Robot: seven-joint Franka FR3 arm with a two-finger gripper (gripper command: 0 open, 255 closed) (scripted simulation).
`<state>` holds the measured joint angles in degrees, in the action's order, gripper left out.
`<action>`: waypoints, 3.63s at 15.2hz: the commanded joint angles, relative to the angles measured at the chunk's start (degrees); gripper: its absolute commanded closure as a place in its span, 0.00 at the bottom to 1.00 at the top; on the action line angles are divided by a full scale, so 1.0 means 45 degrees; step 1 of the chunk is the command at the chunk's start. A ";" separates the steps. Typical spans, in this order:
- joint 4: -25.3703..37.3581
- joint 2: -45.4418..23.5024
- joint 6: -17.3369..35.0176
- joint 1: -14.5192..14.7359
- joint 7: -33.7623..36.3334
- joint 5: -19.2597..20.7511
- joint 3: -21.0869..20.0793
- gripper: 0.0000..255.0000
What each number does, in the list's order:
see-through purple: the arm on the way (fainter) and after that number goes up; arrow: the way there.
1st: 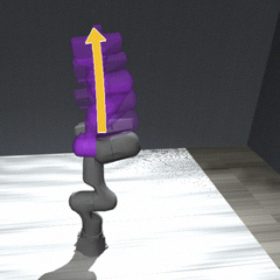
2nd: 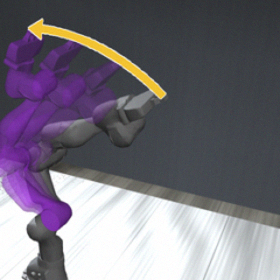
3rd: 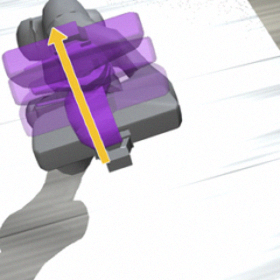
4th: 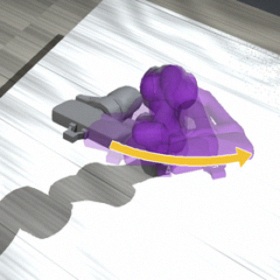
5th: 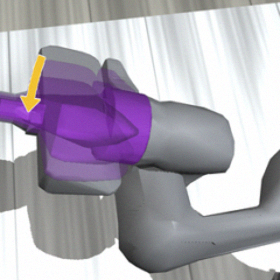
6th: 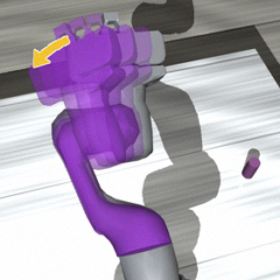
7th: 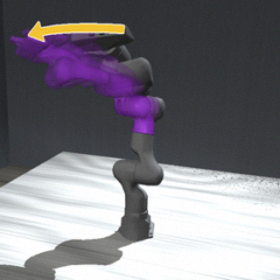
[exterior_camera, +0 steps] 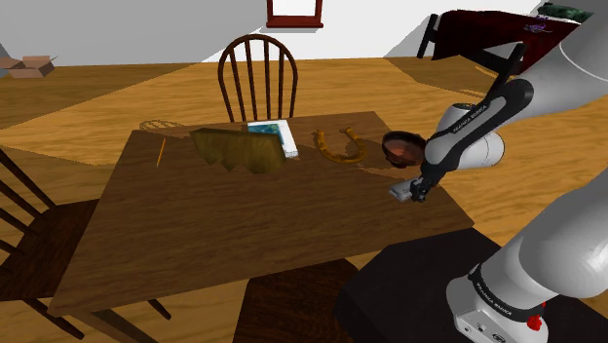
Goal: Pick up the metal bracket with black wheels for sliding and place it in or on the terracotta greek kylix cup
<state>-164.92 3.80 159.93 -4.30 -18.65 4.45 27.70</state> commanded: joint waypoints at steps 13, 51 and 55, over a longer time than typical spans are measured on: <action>0.0202 0.3608 -0.3720 -0.1003 0.1454 0.2021 -0.0678 1.00; 0.7643 -0.2053 -0.5862 -0.0189 -0.1943 -0.1817 0.0195 1.00; 0.7465 -0.2624 -0.5193 -0.0251 -0.2246 -0.2245 0.0112 1.00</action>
<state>-130.86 -7.64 135.71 -5.44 -28.60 -5.31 28.31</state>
